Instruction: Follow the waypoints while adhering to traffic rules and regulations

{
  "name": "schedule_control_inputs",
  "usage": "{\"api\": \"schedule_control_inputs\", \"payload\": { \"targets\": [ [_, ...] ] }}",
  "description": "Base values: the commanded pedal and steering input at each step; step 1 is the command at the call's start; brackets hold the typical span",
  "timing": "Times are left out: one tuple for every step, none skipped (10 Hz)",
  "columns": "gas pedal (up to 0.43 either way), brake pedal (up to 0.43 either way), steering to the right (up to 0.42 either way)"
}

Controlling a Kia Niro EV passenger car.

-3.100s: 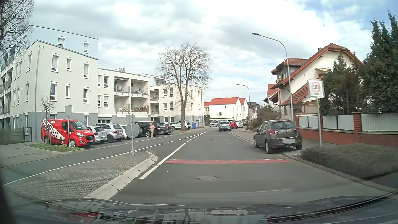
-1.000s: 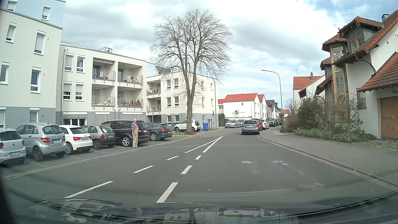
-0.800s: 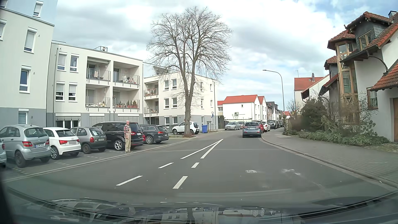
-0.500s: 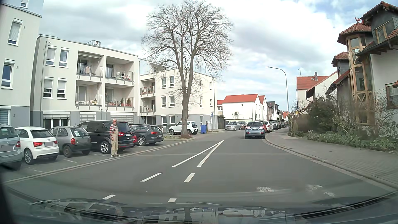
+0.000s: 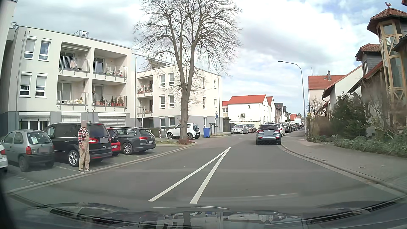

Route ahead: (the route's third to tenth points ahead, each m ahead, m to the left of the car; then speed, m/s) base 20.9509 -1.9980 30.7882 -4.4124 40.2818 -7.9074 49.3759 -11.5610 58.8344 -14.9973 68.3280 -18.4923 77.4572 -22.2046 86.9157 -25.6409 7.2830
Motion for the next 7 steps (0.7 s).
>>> {"api": "schedule_control_inputs", "payload": {
  "targets": [
    [0.138, 0.0, -0.001],
    [0.13, 0.0, -0.001],
    [0.118, 0.0, 0.001],
    [0.11, 0.0, 0.003],
    [0.11, 0.0, 0.004],
    [0.11, 0.0, 0.004],
    [0.11, 0.0, 0.004]
  ]
}}
